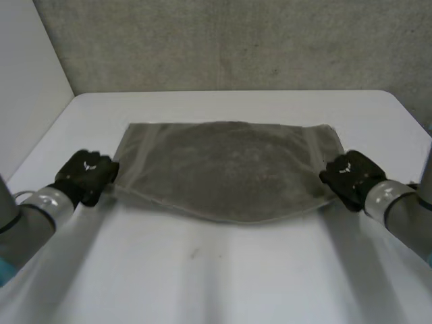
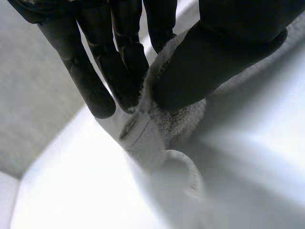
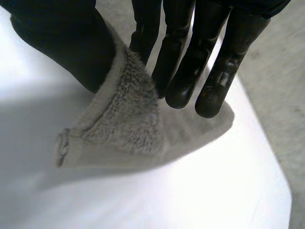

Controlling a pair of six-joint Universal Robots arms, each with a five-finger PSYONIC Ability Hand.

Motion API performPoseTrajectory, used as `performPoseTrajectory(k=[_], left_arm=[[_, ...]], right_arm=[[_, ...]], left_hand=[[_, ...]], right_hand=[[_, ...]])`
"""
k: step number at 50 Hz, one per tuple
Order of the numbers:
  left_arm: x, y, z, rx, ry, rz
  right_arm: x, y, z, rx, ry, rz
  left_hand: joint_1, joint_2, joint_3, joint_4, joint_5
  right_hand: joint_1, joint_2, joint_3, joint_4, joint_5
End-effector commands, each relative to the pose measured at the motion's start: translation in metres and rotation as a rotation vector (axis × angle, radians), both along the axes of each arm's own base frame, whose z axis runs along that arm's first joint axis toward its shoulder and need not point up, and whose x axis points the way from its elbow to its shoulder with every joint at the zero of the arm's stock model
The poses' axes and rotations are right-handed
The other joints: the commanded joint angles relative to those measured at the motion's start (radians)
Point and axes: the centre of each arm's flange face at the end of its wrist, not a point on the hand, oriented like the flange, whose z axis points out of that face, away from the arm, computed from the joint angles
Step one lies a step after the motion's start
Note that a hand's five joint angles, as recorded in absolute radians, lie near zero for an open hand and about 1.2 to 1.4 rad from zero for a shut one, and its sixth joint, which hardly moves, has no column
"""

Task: Fold the towel.

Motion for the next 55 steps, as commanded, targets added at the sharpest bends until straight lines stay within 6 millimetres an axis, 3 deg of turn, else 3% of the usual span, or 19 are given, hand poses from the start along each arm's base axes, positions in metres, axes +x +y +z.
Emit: performPoseTrajectory(k=[1, 5, 12, 13, 14, 16, 17, 19, 22, 24, 25, 27, 35, 43, 53, 54, 55], left_arm=[[0.027, 0.054, 0.031, 0.193, -0.042, 0.013], [0.042, 0.073, 0.047, 0.271, 0.009, 0.015], [0.039, 0.069, 0.054, 0.225, 0.035, -0.064], [0.04, 0.06, 0.054, 0.203, 0.031, -0.067], [0.04, 0.06, 0.054, 0.203, 0.031, -0.067], [0.027, 0.041, 0.044, 0.188, 0.028, -0.126], [0.027, 0.041, 0.044, 0.188, 0.027, -0.127], [0.004, 0.027, 0.036, 0.176, 0.019, -0.202], [-0.002, 0.016, 0.033, 0.172, 0.011, -0.197], [-0.004, -0.011, 0.024, 0.167, -0.005, -0.136], [-0.004, -0.011, 0.024, 0.167, -0.005, -0.135], [-0.01, -0.035, 0.021, 0.135, -0.007, -0.1], [-0.032, -0.075, 0.017, -0.022, 0.023, -0.116], [-0.056, -0.091, 0.002, -0.071, 0.067, -0.11], [-0.062, -0.106, -0.017, -0.067, 0.067, -0.108], [-0.062, -0.106, -0.019, -0.062, 0.066, -0.108], [-0.062, -0.106, -0.019, -0.062, 0.066, -0.108]], right_arm=[[-0.038, 0.055, 0.055, 0.144, 0.054, -0.067], [-0.051, 0.078, 0.087, 0.143, 0.07, -0.04], [-0.055, 0.064, 0.095, 0.096, 0.02, 0.022], [-0.055, 0.05, 0.083, 0.136, 0.005, 0.024], [-0.055, 0.05, 0.083, 0.136, 0.005, 0.024], [-0.054, 0.02, 0.061, 0.18, -0.022, 0.001], [-0.054, 0.02, 0.061, 0.18, -0.022, 0.001], [-0.049, -0.001, 0.053, 0.182, -0.028, -0.045], [-0.042, -0.009, 0.047, 0.18, -0.018, -0.054], [-0.033, -0.027, 0.03, 0.181, 0.024, -0.077], [-0.033, -0.027, 0.03, 0.181, 0.024, -0.077], [-0.03, -0.044, 0.019, 0.148, 0.044, -0.099], [-0.021, -0.077, 0.006, -0.003, 0.005, -0.111], [-0.007, -0.096, -0.008, -0.126, -0.017, -0.122], [0.002, -0.111, -0.023, -0.181, -0.015, -0.129], [0.002, -0.112, -0.027, -0.175, -0.014, -0.128], [0.002, -0.112, -0.027, -0.175, -0.014, -0.128]], left_hand=[[0.193, 0.179, 0.18, 0.179, 0.183], [0.193, 0.179, 0.18, 0.179, 0.183], [0.193, 0.179, 0.18, 0.179, 0.183], [0.193, 0.179, 0.18, 0.179, 0.183], [0.193, 0.179, 0.18, 0.179, 0.183], [0.193, 0.179, 0.18, 0.179, 0.183], [0.193, 0.179, 0.18, 0.179, 0.183], [0.193, 0.179, 0.18, 0.179, 0.183], [0.193, 0.179, 0.18, 0.179, 0.183], [0.193, 0.179, 0.18, 0.179, 0.183], [0.193, 0.179, 0.18, 0.179, 0.183], [0.193, 0.179, 0.18, 0.179, 0.183], [0.193, 0.179, 0.18, 0.179, 0.183], [0.193, 0.179, 0.18, 0.179, 0.183], [0.193, 0.179, 0.18, 0.179, 0.183], [-0.001, -0.016, -0.014, -0.015, -0.012], [-0.003, -0.018, -0.016, -0.017, -0.014]], right_hand=[[0.426, 0.215, 0.206, 0.202, 0.227], [0.426, 0.215, 0.206, 0.202, 0.227], [0.426, 0.215, 0.206, 0.202, 0.227], [0.426, 0.215, 0.206, 0.202, 0.227], [0.426, 0.215, 0.206, 0.202, 0.227], [0.426, 0.215, 0.206, 0.202, 0.227], [0.426, 0.215, 0.206, 0.202, 0.227], [0.426, 0.215, 0.206, 0.202, 0.227], [0.426, 0.215, 0.206, 0.202, 0.227], [0.426, 0.215, 0.206, 0.202, 0.227], [0.426, 0.215, 0.206, 0.202, 0.227], [0.426, 0.215, 0.206, 0.202, 0.227], [0.426, 0.215, 0.206, 0.202, 0.227], [0.426, 0.215, 0.206, 0.202, 0.227], [0.426, 0.215, 0.206, 0.202, 0.227], [0.264, 0.053, 0.044, 0.04, 0.066], [0.262, 0.052, 0.043, 0.039, 0.064]])
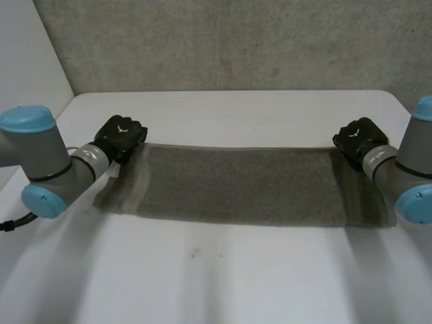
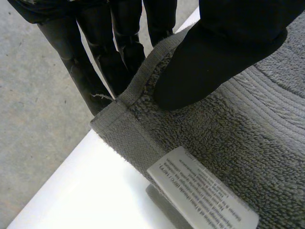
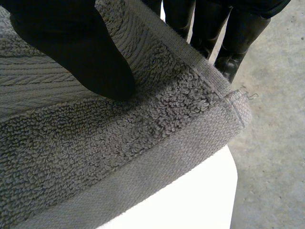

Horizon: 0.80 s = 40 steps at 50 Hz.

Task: Fold the towel.

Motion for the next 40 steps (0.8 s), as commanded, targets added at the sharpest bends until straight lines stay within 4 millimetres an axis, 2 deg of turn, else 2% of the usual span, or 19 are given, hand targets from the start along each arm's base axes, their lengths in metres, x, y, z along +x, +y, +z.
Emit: performPoseTrajectory(k=[1, 2, 3, 8, 10, 11, 13, 16, 18, 19, 21, 24, 26, 30, 32, 35, 37, 38, 40], left_arm=[[-0.002, -0.005, -0.012, 0.012, -0.006, 0.0], [-0.002, -0.005, -0.012, 0.012, -0.006, 0.0], [-0.003, -0.003, -0.014, 0.017, -0.011, -0.005], [-0.011, 0.008, -0.014, 0.023, -0.019, -0.033], [-0.015, 0.012, -0.001, -0.024, -0.018, -0.042], [-0.015, 0.012, -0.001, -0.025, -0.018, -0.042], [-0.015, 0.017, 0.013, -0.059, -0.012, -0.039], [-0.015, 0.022, 0.021, -0.068, -0.011, -0.04], [-0.012, 0.032, 0.035, -0.075, 0.001, -0.032], [-0.012, 0.032, 0.035, -0.075, 0.001, -0.032], [-0.009, 0.045, 0.041, -0.062, 0.001, -0.03], [-0.007, 0.053, 0.047, -0.062, 0.003, -0.031], [-0.004, 0.068, 0.06, -0.063, 0.026, -0.027], [0.002, 0.077, 0.067, -0.033, 0.082, -0.007], [0.006, 0.085, 0.073, 0.021, 0.167, 0.016], [0.01, 0.089, 0.073, 0.054, 0.212, 0.033], [0.018, 0.089, 0.072, 0.096, 0.267, 0.065], [0.018, 0.089, 0.072, 0.096, 0.267, 0.065], [0.023, 0.087, 0.071, 0.111, 0.284, 0.086]], right_arm=[[0.003, -0.008, -0.013, -0.001, 0.007, -0.001], [0.003, -0.008, -0.013, -0.001, 0.007, -0.001], [0.004, -0.007, -0.014, 0.001, 0.005, -0.002], [0.006, -0.006, -0.006, -0.017, -0.002, -0.015], [0.006, -0.003, 0.013, -0.05, -0.03, -0.024], [0.006, -0.003, 0.013, -0.05, -0.03, -0.024], [0.002, 0.002, 0.04, -0.076, -0.122, -0.049], [0.0, 0.007, 0.053, -0.081, -0.181, -0.058], [-0.001, 0.021, 0.078, -0.09, -0.288, -0.06], [-0.001, 0.021, 0.078, -0.09, -0.289, -0.06], [-0.004, 0.04, 0.09, -0.068, -0.355, -0.052], [-0.009, 0.048, 0.089, -0.037, -0.372, -0.053], [-0.028, 0.059, 0.08, 0.046, -0.379, -0.087], [-0.044, 0.075, 0.07, 0.142, -0.385, -0.117], [-0.055, 0.09, 0.052, 0.229, -0.396, -0.133], [-0.058, 0.096, 0.041, 0.266, -0.398, -0.133], [-0.065, 0.104, 0.021, 0.31, -0.415, -0.13], [-0.065, 0.104, 0.021, 0.31, -0.415, -0.13], [-0.073, 0.105, 0.008, 0.298, -0.434, -0.131]], left_hand=[[-0.59, -0.605, -0.603, -0.604, -0.601], [-0.596, -0.611, -0.609, -0.61, -0.607], [-1.028, -1.043, -1.042, -1.043, -1.039], [-1.028, -1.043, -1.042, -1.043, -1.039], [-1.028, -1.043, -1.042, -1.043, -1.039], [-1.028, -1.043, -1.042, -1.043, -1.039], [-1.028, -1.043, -1.042, -1.043, -1.039], [-1.028, -1.043, -1.042, -1.043, -1.039], [-1.028, -1.043, -1.042, -1.043, -1.039], [-1.028, -1.043, -1.042, -1.043, -1.039], [-1.028, -1.043, -1.042, -1.043, -1.039], [-1.028, -1.043, -1.042, -1.043, -1.039], [-1.028, -1.043, -1.042, -1.043, -1.039], [-1.028, -1.043, -1.042, -1.043, -1.039], [-1.028, -1.043, -1.042, -1.043, -1.039], [-1.028, -1.043, -1.042, -1.043, -1.039], [-1.028, -1.043, -1.042, -1.043, -1.039], [-1.028, -1.043, -1.042, -1.043, -1.039], [-1.028, -1.043, -1.042, -1.043, -1.039]], right_hand=[[-0.415, -0.625, -0.635, -0.639, -0.612], [-0.422, -0.632, -0.641, -0.645, -0.619], [-0.796, -1.007, -1.016, -1.02, -0.994], [-0.796, -1.007, -1.016, -1.02, -0.994], [-0.796, -1.007, -1.016, -1.02, -0.994], [-0.796, -1.007, -1.016, -1.02, -0.994], [-0.796, -1.007, -1.016, -1.02, -0.994], [-0.796, -1.007, -1.016, -1.02, -0.994], [-0.796, -1.007, -1.016, -1.02, -0.994], [-0.796, -1.007, -1.016, -1.02, -0.994], [-0.796, -1.007, -1.016, -1.02, -0.994], [-0.796, -1.007, -1.016, -1.02, -0.994], [-0.796, -1.007, -1.016, -1.02, -0.994], [-0.783, -0.993, -1.003, -1.006, -0.98], [-0.701, -0.911, -0.921, -0.925, -0.898], [-0.604, -0.814, -0.823, -0.827, -0.801], [-0.458, -0.668, -0.677, -0.681, -0.655], [-0.457, -0.667, -0.677, -0.681, -0.655], [-0.434, -0.644, -0.653, -0.657, -0.631]])
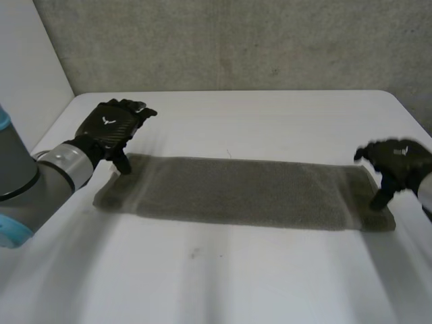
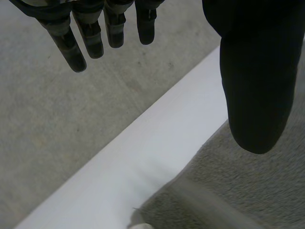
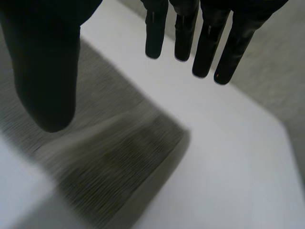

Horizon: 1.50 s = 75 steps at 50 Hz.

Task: Fold the towel.

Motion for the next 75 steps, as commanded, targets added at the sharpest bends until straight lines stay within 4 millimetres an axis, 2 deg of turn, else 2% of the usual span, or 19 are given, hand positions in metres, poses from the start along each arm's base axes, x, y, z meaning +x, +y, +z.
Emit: performPoseTrajectory(k=[1, 15, 23, 25, 28, 41, 46, 50, 52, 53, 57, 58, 59, 60, 61, 63, 64, 66, 75], left_arm=[[0.013, 0.0, -0.002, 0.076, 0.097, 0.053], [0.014, 0.003, -0.01, 0.109, 0.101, 0.058], [0.013, 0.005, -0.011, 0.114, 0.1, 0.053], [0.012, 0.006, -0.012, 0.116, 0.097, 0.05], [0.011, 0.006, -0.012, 0.119, 0.098, 0.049], [0.011, 0.009, -0.008, 0.098, 0.101, 0.048], [0.012, 0.009, -0.006, 0.092, 0.102, 0.049], [0.012, 0.009, -0.006, 0.092, 0.102, 0.049], [0.012, 0.009, -0.005, 0.091, 0.102, 0.049], [0.012, 0.009, -0.005, 0.091, 0.102, 0.049], [0.012, 0.012, -0.002, 0.083, 0.104, 0.048], [0.012, 0.012, -0.002, 0.083, 0.104, 0.048], [0.012, 0.013, -0.002, 0.082, 0.105, 0.048], [0.012, 0.014, -0.002, 0.084, 0.105, 0.047], [0.012, 0.014, -0.002, 0.084, 0.105, 0.047], [0.013, 0.016, 0.001, 0.078, 0.106, 0.046], [0.013, 0.016, 0.001, 0.078, 0.106, 0.046], [0.013, 0.016, 0.001, 0.078, 0.106, 0.046], [0.012, 0.017, 0.0, 0.081, 0.106, 0.044]], right_arm=[[-0.015, 0.012, -0.036, 0.046, -0.036, 0.005], [-0.024, 0.006, -0.074, 0.062, 0.018, 0.015], [-0.029, -0.003, -0.081, 0.043, 0.049, 0.009], [-0.034, -0.009, -0.083, 0.038, 0.056, -0.009], [-0.038, -0.012, -0.081, 0.032, 0.063, -0.027], [-0.134, -0.048, -0.037, -0.111, 0.237, -0.348], [-0.15, -0.058, -0.023, -0.168, 0.318, -0.367], [-0.117, -0.062, 0.001, -0.252, 0.312, -0.281], [-0.062, -0.06, 0.026, -0.342, 0.263, -0.148], [-0.061, -0.06, 0.026, -0.342, 0.263, -0.147], [0.013, -0.045, 0.05, -0.428, 0.163, 0.029], [0.013, -0.045, 0.05, -0.428, 0.163, 0.03], [0.044, -0.035, 0.055, -0.454, 0.141, 0.103], [0.079, -0.021, 0.052, -0.46, 0.124, 0.189], [0.079, -0.021, 0.052, -0.46, 0.124, 0.19], [0.144, 0.014, 0.042, -0.464, 0.101, 0.356], [0.145, 0.014, 0.042, -0.464, 0.101, 0.357], [0.189, 0.048, 0.029, -0.458, 0.093, 0.487], [0.245, 0.11, -0.04, -0.339, 0.122, 0.71]], left_hand=[[0.001, 0.009, 0.007, 0.006, -0.027], [0.001, 0.009, 0.007, 0.006, -0.027], [0.001, 0.009, 0.007, 0.006, -0.027], [0.001, 0.009, 0.007, 0.006, -0.027], [0.001, 0.009, 0.007, 0.006, -0.027], [0.001, 0.009, 0.007, 0.006, -0.027], [0.001, 0.009, 0.007, 0.006, -0.027], [0.001, 0.009, 0.007, 0.006, -0.027], [0.001, 0.009, 0.007, 0.006, -0.027], [0.001, 0.009, 0.007, 0.006, -0.027], [0.001, 0.009, 0.007, 0.006, -0.027], [0.001, 0.009, 0.007, 0.006, -0.027], [0.001, 0.009, 0.007, 0.006, -0.027], [0.001, 0.009, 0.007, 0.006, -0.027], [0.001, 0.009, 0.007, 0.006, -0.027], [0.001, 0.009, 0.007, 0.006, -0.027], [0.001, 0.009, 0.007, 0.006, -0.027], [0.001, 0.009, 0.007, 0.006, -0.027], [0.001, 0.009, 0.007, 0.006, -0.027]], right_hand=[[0.214, 0.163, 0.16, 0.16, 0.164], [0.429, 0.377, 0.374, 0.375, 0.379], [0.746, 0.694, 0.691, 0.692, 0.696], [1.072, 1.021, 1.017, 1.018, 1.022], [1.074, 1.022, 1.019, 1.02, 1.024], [1.074, 1.022, 1.019, 1.02, 1.024], [1.074, 1.022, 1.019, 1.02, 1.024], [1.074, 1.022, 1.019, 1.02, 1.024], [1.074, 1.022, 1.019, 1.02, 1.024], [1.074, 1.022, 1.019, 1.02, 1.024], [1.074, 1.022, 1.019, 1.02, 1.024], [1.074, 1.022, 1.019, 1.02, 1.024], [1.074, 1.022, 1.019, 1.02, 1.024], [1.074, 1.022, 1.019, 1.02, 1.024], [1.074, 1.022, 1.019, 1.02, 1.024], [1.074, 1.022, 1.019, 1.02, 1.024], [1.074, 1.022, 1.019, 1.02, 1.024], [1.074, 1.022, 1.019, 1.02, 1.024], [1.074, 1.022, 1.019, 1.02, 1.024]])
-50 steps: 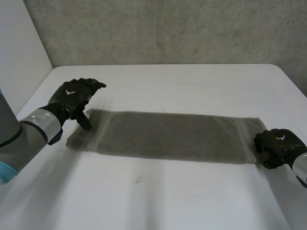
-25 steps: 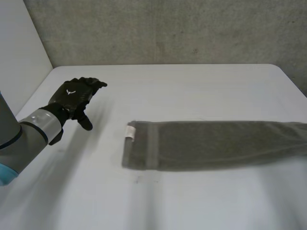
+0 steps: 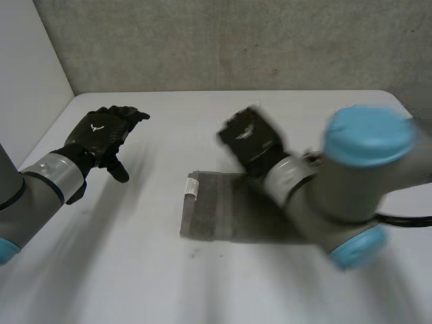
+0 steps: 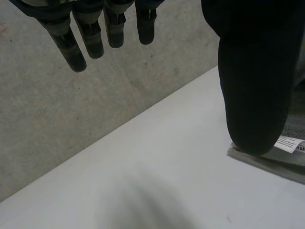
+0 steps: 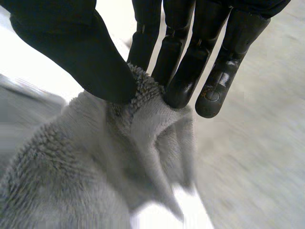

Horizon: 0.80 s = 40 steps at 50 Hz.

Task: Fold the towel.

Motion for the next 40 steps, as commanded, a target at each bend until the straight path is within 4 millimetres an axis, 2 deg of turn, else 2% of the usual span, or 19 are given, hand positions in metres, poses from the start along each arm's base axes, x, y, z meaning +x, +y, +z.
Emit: performPoseTrajectory(k=[1, 5, 7, 8, 10, 13, 15, 16, 18, 21, 23, 24, 26, 29, 31, 33, 37, 38, 40], left_arm=[[-0.001, 0.001, -0.002, 0.007, -0.001, -0.003], [-0.001, 0.001, -0.003, 0.009, -0.001, -0.006], [-0.004, 0.003, -0.004, 0.012, -0.002, -0.015], [-0.004, 0.003, -0.004, 0.012, -0.002, -0.015], [-0.007, 0.004, -0.003, 0.009, -0.001, -0.026], [-0.015, 0.006, 0.001, -0.015, 0.002, -0.051], [-0.024, 0.007, 0.007, -0.054, 0.011, -0.075], [-0.024, 0.007, 0.007, -0.054, 0.011, -0.075], [-0.039, 0.008, 0.009, -0.082, 0.018, -0.112], [-0.047, 0.01, 0.01, -0.092, 0.021, -0.13], [-0.063, 0.012, 0.004, -0.088, 0.019, -0.149], [-0.063, 0.012, 0.004, -0.088, 0.019, -0.149], [-0.077, 0.013, -0.01, -0.06, 0.006, -0.148], [-0.084, 0.015, -0.021, -0.039, -0.006, -0.147], [-0.095, 0.021, -0.045, 0.01, -0.036, -0.152], [-0.098, 0.023, -0.056, 0.033, -0.051, -0.151], [-0.101, 0.031, -0.081, 0.092, -0.087, -0.151], [-0.101, 0.031, -0.081, 0.092, -0.088, -0.151], [-0.103, 0.039, -0.087, 0.107, -0.101, -0.157]], right_arm=[[0.045, 0.059, -0.067, 0.098, 0.113, 0.174], [0.047, 0.069, -0.083, 0.125, 0.158, 0.195], [0.045, 0.069, -0.081, 0.128, 0.17, 0.176], [0.045, 0.069, -0.081, 0.128, 0.17, 0.176], [0.041, 0.066, -0.065, 0.114, 0.15, 0.139], [0.037, 0.065, -0.051, 0.101, 0.128, 0.118], [0.023, 0.051, -0.027, 0.105, 0.064, 0.046], [0.022, 0.051, -0.027, 0.105, 0.063, 0.046], [-0.001, 0.034, -0.012, 0.156, -0.013, -0.037], [-0.015, 0.028, -0.005, 0.185, -0.056, -0.077], [-0.045, 0.015, 0.003, 0.243, -0.129, -0.171], [-0.045, 0.015, 0.003, 0.244, -0.129, -0.172], [-0.076, 0.007, -0.01, 0.327, -0.129, -0.249], [-0.09, 0.005, -0.02, 0.367, -0.112, -0.277], [-0.115, 0.002, -0.04, 0.447, -0.093, -0.323], [-0.127, 0.0, -0.049, 0.481, -0.09, -0.353], [-0.157, -0.004, -0.071, 0.557, -0.093, -0.421], [-0.157, -0.004, -0.071, 0.557, -0.093, -0.421], [-0.162, -0.006, -0.081, 0.559, -0.082, -0.413]], left_hand=[[0.004, 0.009, 0.007, 0.007, -0.026], [0.004, 0.009, 0.007, 0.007, -0.026], [0.004, 0.009, 0.007, 0.007, -0.026], [0.004, 0.009, 0.007, 0.007, -0.026], [0.004, 0.009, 0.007, 0.007, -0.026], [0.004, 0.009, 0.007, 0.007, -0.026], [0.004, 0.009, 0.007, 0.007, -0.026], [0.004, 0.009, 0.007, 0.007, -0.026], [0.011, 0.016, 0.014, 0.014, -0.02], [0.011, 0.016, 0.014, 0.014, -0.02], [0.014, 0.019, 0.017, 0.017, -0.017], [0.014, 0.019, 0.017, 0.017, -0.017], [0.023, 0.027, 0.025, 0.026, -0.008], [0.026, 0.03, 0.028, 0.029, -0.005], [0.026, 0.03, 0.028, 0.029, -0.005], [0.026, 0.03, 0.028, 0.029, -0.005], [0.026, 0.03, 0.028, 0.029, -0.005], [0.026, 0.03, 0.028, 0.029, -0.005], [0.026, 0.03, 0.028, 0.029, -0.005]], right_hand=[[0.447, 0.225, 0.201, 0.202, 0.244], [0.304, 0.082, 0.059, 0.059, 0.101], [-0.23, -0.452, -0.476, -0.475, -0.433], [-0.234, -0.455, -0.479, -0.478, -0.436], [-0.775, -0.997, -1.02, -1.02, -0.978], [-0.775, -0.997, -1.02, -1.02, -0.978], [-0.775, -0.997, -1.02, -1.02, -0.978], [-0.775, -0.997, -1.02, -1.02, -0.978], [-0.775, -0.997, -1.02, -1.02, -0.978], [-0.775, -0.997, -1.02, -1.02, -0.978], [-0.775, -0.997, -1.02, -1.02, -0.978], [-0.775, -0.997, -1.02, -1.02, -0.978], [-0.775, -0.997, -1.02, -1.02, -0.978], [-0.775, -0.997, -1.02, -1.02, -0.978], [-0.775, -0.997, -1.02, -1.02, -0.978], [-0.751, -0.973, -0.996, -0.996, -0.954], [-0.475, -0.697, -0.721, -0.72, -0.678], [-0.474, -0.696, -0.72, -0.719, -0.677], [-0.25, -0.471, -0.495, -0.494, -0.453]])
